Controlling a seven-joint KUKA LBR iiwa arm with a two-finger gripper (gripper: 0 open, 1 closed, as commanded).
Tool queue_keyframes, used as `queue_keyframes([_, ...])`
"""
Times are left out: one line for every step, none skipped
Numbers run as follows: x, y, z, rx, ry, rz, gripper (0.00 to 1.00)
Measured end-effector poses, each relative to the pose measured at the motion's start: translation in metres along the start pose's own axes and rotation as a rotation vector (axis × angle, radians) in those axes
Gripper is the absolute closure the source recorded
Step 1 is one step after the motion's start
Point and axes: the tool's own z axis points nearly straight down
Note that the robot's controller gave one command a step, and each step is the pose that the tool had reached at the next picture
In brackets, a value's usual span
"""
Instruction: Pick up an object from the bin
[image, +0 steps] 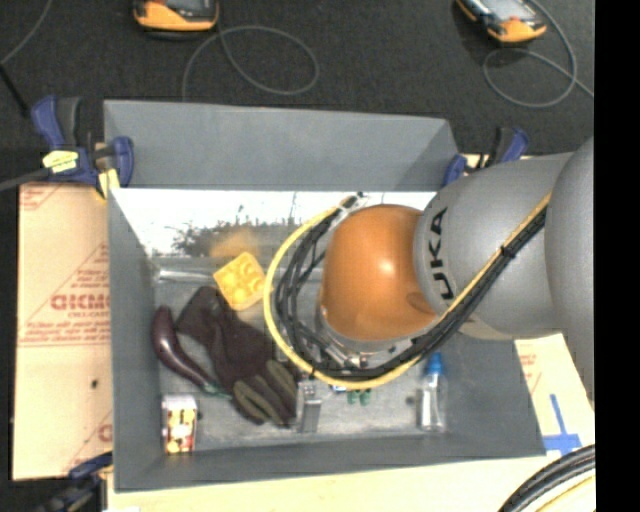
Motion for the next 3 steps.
queue_keyframes([-0.064,0.063,0.049,-0.004,-0.008,-0.006,0.0])
queue_keyframes([-0.05,0.05,0.093,-0.001,-0.002,0.082,0.0])
queue_keyframes([-0.008,0.048,0.091,-0.005,-0.012,0.104,1.0])
